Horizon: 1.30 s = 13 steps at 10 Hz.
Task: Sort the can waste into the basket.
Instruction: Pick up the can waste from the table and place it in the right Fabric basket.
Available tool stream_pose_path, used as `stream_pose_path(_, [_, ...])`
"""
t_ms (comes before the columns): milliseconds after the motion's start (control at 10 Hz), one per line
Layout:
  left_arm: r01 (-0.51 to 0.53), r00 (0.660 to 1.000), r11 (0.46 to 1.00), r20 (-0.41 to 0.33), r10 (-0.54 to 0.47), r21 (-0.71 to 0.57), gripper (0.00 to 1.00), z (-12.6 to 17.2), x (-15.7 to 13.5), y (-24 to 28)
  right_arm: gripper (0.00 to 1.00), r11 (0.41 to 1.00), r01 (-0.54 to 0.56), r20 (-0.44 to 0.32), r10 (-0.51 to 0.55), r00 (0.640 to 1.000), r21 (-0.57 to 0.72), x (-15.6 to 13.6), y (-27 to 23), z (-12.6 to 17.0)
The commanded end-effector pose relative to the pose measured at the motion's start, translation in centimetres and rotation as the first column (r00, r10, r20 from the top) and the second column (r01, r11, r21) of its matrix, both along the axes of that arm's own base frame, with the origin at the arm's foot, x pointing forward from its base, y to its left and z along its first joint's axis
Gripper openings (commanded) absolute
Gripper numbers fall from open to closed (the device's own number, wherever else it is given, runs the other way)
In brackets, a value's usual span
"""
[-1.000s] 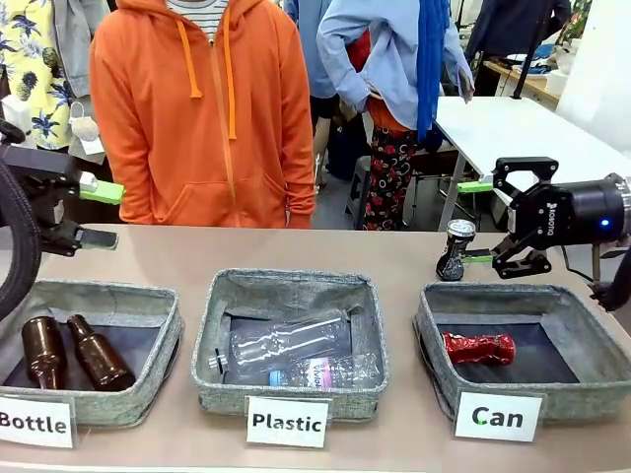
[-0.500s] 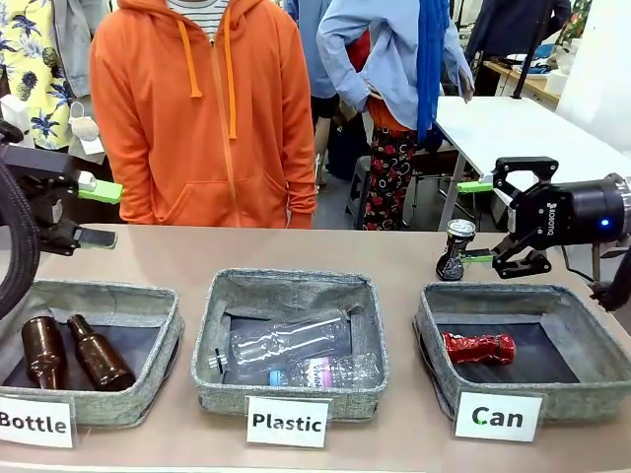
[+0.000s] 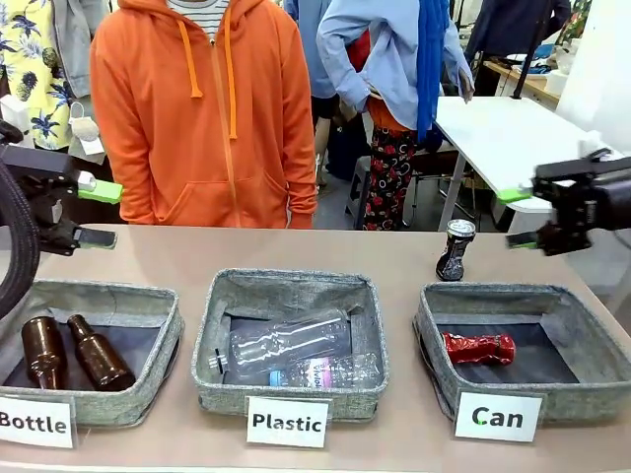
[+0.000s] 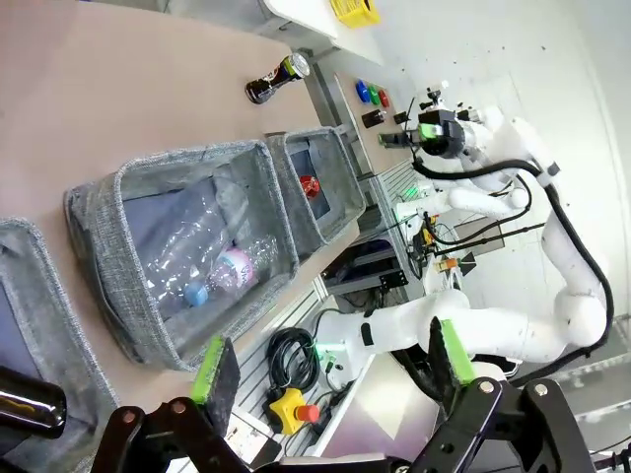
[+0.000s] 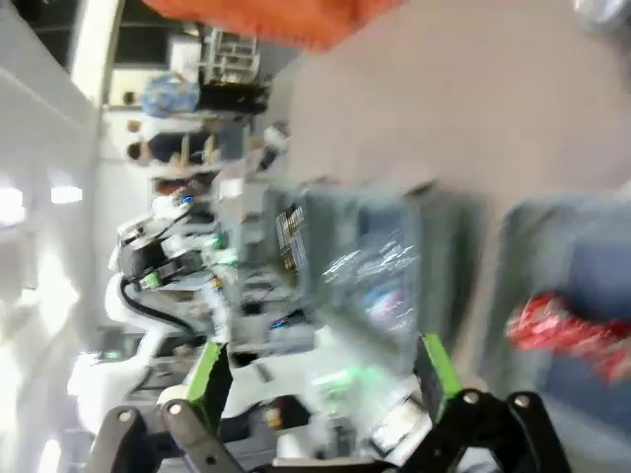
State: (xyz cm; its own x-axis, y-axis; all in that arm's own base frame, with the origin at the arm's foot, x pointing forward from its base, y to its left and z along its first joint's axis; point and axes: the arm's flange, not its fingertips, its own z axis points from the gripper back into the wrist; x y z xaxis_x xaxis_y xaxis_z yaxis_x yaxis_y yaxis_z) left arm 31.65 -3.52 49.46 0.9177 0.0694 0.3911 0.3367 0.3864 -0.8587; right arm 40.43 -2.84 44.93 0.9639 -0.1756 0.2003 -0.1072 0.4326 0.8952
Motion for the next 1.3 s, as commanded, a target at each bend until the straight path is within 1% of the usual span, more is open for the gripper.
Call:
stream_pose_path(0, [0.001,1.0,1.0,-0.007,-0.002,-0.019,1.0,0.1,-0.5,0.1,1.0,0.994,0.018,0.206,0.005,0.979,-0.111,4.2,-6.5,-3.1])
stream_pose_path(100, [0.001,1.0,1.0,-0.007,-0.002,-0.019,1.0,0.1,-0.5,0.1,1.0,0.978,0.076,0.292,-0.017,0.956,-0.192,5.0,-9.6,-4.4])
stream_pose_path(200, [0.001,1.0,1.0,-0.007,-0.002,-0.019,1.0,0.1,-0.5,0.1,1.0,0.944,0.128,0.325,-0.024,0.946,-0.305,5.8,-10.7,-5.9])
stream_pose_path(300, [0.001,1.0,1.0,-0.007,-0.002,-0.019,1.0,0.1,-0.5,0.1,1.0,0.9,0.189,0.364,-0.036,0.931,-0.393,6.5,-10.8,-6.9])
stream_pose_path(400, [0.001,1.0,1.0,-0.007,-0.002,-0.019,1.0,0.1,-0.5,0.1,1.0,0.972,0.066,0.27,-0.003,0.963,-0.227,4.3,-11.5,-4.9])
stream_pose_path(800, [0.001,1.0,1.0,-0.007,-0.002,-0.019,1.0,0.1,-0.5,0.1,1.0,0.972,0.066,0.27,-0.003,0.963,-0.227,4.3,-11.5,-4.9])
stream_pose_path(900, [0.001,1.0,1.0,-0.007,-0.002,-0.019,1.0,0.1,-0.5,0.1,1.0,0.969,0.061,0.288,0.012,0.958,-0.241,4.8,-11.5,-5.3])
stream_pose_path(1000, [0.001,1.0,1.0,-0.007,-0.002,-0.019,1.0,0.1,-0.5,0.1,1.0,0.967,0.03,0.357,0.064,0.932,-0.252,7.6,-12.9,-5.7])
stream_pose_path(1100, [0.001,1.0,1.0,-0.007,-0.002,-0.019,1.0,0.1,-0.5,0.1,1.0,0.945,-0.15,0.469,0.278,0.838,-0.292,10.1,-13.2,-6.6])
stream_pose_path(1200, [0.001,1.0,1.0,-0.007,-0.002,-0.019,1.0,0.1,-0.5,0.1,1.0,0.891,-0.309,0.578,0.452,0.679,-0.333,11.9,-12.8,-7.6])
